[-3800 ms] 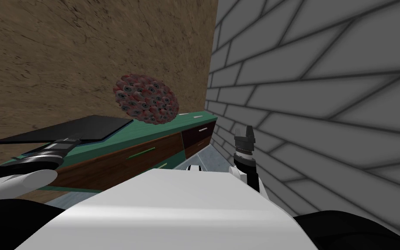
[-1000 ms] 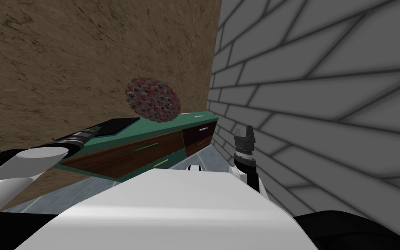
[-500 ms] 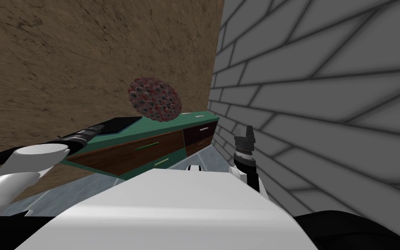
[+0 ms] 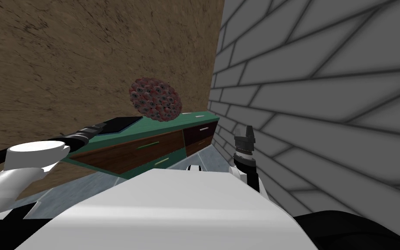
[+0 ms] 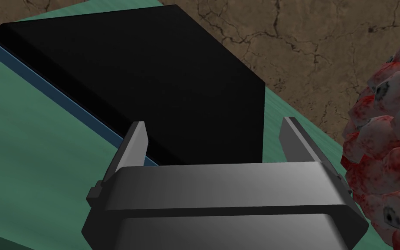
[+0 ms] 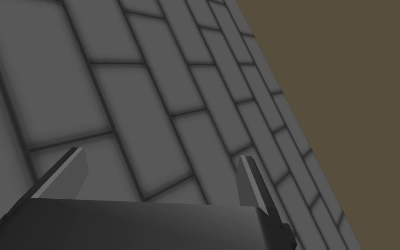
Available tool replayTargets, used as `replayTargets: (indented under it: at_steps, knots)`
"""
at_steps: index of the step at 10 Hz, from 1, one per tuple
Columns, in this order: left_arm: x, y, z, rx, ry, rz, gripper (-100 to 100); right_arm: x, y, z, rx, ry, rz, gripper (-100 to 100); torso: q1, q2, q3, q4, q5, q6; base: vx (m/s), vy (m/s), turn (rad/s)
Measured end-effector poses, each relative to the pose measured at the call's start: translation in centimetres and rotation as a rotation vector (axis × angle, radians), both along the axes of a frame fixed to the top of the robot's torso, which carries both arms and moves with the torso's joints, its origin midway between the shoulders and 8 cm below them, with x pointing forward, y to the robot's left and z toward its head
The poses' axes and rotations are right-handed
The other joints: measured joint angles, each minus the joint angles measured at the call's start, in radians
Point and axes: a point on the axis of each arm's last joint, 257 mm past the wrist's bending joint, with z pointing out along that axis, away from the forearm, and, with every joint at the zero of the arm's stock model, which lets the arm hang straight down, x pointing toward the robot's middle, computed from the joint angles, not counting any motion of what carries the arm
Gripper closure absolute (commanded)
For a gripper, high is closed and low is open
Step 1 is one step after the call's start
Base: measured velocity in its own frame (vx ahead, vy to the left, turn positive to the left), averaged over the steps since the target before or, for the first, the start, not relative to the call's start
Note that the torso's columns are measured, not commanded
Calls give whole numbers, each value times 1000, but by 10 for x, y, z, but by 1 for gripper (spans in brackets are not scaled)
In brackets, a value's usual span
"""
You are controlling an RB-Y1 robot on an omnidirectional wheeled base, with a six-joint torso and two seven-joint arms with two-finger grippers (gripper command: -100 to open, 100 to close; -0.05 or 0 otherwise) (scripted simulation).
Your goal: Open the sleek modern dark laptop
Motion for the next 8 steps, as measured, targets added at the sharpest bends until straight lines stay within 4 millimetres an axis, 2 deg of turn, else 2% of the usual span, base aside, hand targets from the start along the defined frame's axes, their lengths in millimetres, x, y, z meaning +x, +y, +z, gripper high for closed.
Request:
replayTargets:
  at_steps: [2,6,8]
  knots:
    - [15,-5,7,-15,-25,-34,-100,0,0,0,0,0,0,0,1,0,0,0,0,1,-12,-14,-15]
    - [17,-7,11,29,-11,-44,-100,0,0,0,0,0,0,0,2,-1,-1,0,1,0,-4,-6,31]
    - [35,-9,24,17,-45,-80,-100,0,0,0,0,0,0,0,-1,0,0,0,0,1,-24,-35,21]
